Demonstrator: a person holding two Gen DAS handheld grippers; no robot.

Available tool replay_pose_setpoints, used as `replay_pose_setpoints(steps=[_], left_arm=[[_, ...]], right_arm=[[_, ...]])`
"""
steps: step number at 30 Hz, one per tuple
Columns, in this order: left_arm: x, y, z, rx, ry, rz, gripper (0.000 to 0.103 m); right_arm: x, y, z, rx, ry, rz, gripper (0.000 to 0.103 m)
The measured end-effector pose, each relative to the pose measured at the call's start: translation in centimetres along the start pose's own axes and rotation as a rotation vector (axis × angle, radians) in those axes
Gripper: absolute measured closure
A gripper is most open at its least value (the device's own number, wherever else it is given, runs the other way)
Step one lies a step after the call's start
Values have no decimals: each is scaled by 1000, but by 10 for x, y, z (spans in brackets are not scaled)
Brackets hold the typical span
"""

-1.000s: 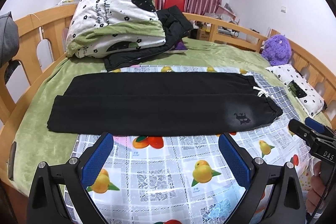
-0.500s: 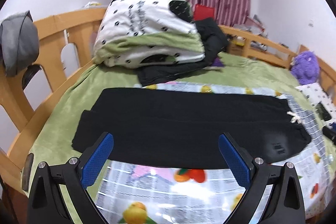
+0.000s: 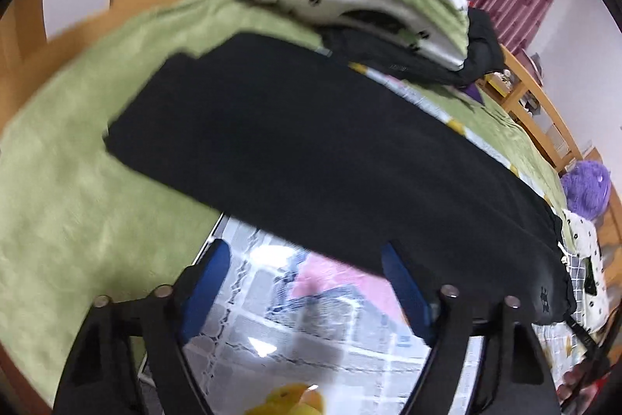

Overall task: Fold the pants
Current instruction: 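Grasp the sweatpants leg edge with the left tool while the right tool grasps the waistband edge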

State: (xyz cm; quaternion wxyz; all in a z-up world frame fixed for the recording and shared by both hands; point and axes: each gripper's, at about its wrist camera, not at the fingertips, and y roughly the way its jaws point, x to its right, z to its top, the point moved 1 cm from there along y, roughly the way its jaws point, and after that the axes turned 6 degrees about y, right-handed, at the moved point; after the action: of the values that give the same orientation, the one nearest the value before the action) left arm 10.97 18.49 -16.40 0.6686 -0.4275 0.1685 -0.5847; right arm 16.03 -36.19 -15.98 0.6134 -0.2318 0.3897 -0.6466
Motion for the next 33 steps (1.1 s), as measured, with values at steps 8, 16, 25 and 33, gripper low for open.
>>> replay_pose_setpoints(steps=[8,16,25,33], left_arm=[[-13,39,-10,-2,-29,-38,27],[-8,59,11,21,-35,-41,27],[-18,55,16,3,-98,-67,56],[-9,65,21,-10,-131,-72,56]], right_arm=[[37,38,-20,-76,144,46,62],[48,53,-14,-66,246,163,61],[59,47,-9,-52,310,270,54],[56,67,3,-68,343,174,74]])
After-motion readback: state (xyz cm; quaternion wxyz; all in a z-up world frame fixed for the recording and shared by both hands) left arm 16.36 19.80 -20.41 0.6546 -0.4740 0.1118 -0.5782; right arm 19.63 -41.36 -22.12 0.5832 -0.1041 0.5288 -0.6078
